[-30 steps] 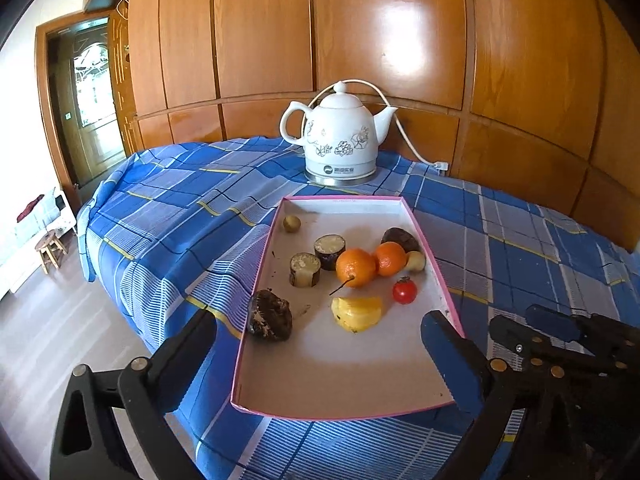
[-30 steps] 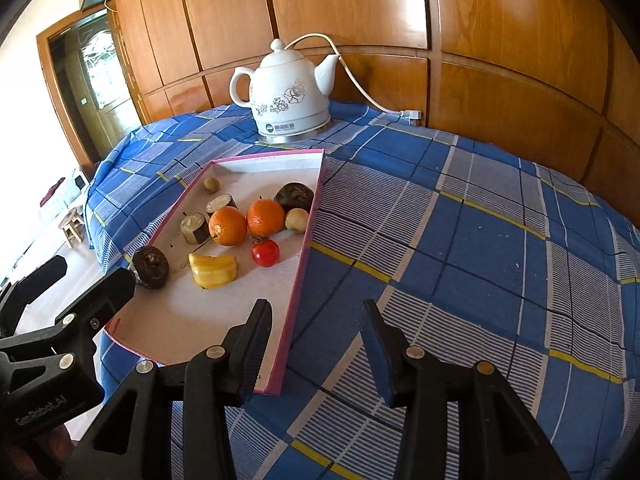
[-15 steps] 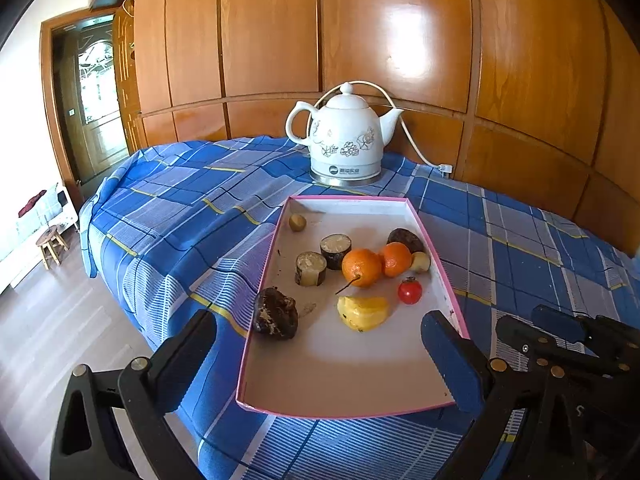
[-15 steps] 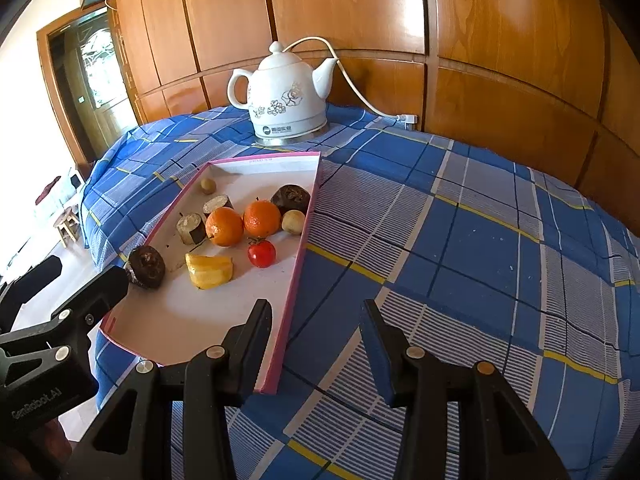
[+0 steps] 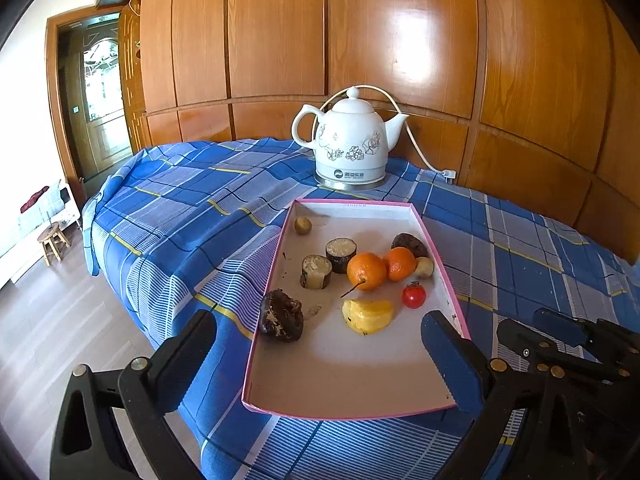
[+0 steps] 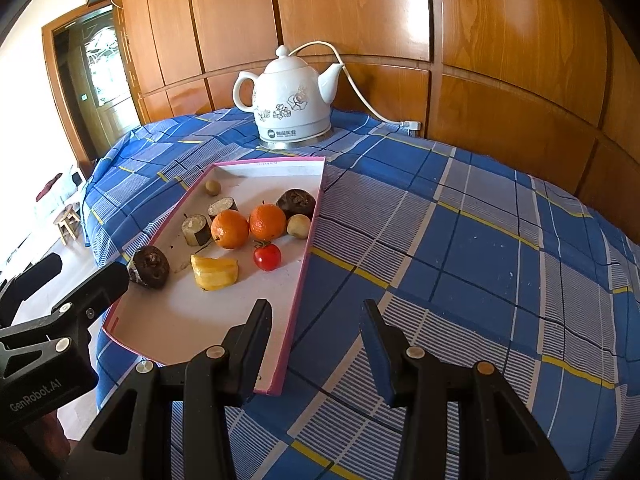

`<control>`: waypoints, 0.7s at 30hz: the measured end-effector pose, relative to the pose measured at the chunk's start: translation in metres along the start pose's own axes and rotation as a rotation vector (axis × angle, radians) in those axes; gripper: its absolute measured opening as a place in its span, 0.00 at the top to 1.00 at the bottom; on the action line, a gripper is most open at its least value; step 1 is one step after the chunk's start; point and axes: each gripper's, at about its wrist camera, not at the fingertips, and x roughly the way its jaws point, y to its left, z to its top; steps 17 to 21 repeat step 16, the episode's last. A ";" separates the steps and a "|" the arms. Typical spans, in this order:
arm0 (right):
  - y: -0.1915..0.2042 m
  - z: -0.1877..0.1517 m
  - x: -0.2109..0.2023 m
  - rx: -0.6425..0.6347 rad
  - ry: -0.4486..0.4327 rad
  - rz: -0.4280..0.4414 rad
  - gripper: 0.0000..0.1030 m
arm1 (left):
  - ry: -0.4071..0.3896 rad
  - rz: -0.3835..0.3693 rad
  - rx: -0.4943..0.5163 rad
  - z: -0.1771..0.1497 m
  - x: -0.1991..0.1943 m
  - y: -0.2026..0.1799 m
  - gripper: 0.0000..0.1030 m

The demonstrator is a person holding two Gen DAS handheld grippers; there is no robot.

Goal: Organize fruits

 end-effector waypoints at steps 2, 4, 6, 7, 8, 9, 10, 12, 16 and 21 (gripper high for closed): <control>0.000 0.001 0.000 -0.002 0.001 0.000 0.55 | 0.000 0.000 0.000 0.000 0.000 0.000 0.00; 0.001 0.001 0.000 -0.003 0.001 0.001 0.55 | 0.001 -0.001 0.000 0.000 0.000 0.000 0.00; 0.001 0.001 0.000 -0.002 0.001 0.001 0.55 | 0.000 0.000 0.001 0.000 0.000 0.000 0.00; 0.001 0.001 0.000 -0.003 0.001 0.001 0.55 | 0.001 0.001 0.001 0.000 0.000 0.000 0.00; 0.001 0.001 0.000 -0.003 0.003 0.002 0.55 | 0.003 0.001 0.000 0.000 0.000 0.000 0.00; 0.001 0.001 0.001 -0.003 0.003 0.002 0.55 | 0.004 0.001 -0.001 0.000 0.000 0.000 0.00; 0.001 0.001 0.001 -0.004 0.003 0.002 0.55 | 0.002 0.002 -0.003 0.001 0.000 0.000 0.00; 0.000 0.001 0.001 -0.003 0.005 0.005 0.55 | 0.002 0.002 -0.005 0.000 0.000 0.001 0.00; -0.016 0.006 0.002 0.033 0.009 0.014 0.55 | 0.027 -0.010 -0.014 0.001 0.005 0.002 0.00; -0.016 0.006 0.002 0.033 0.009 0.014 0.55 | 0.027 -0.010 -0.014 0.001 0.005 0.002 0.00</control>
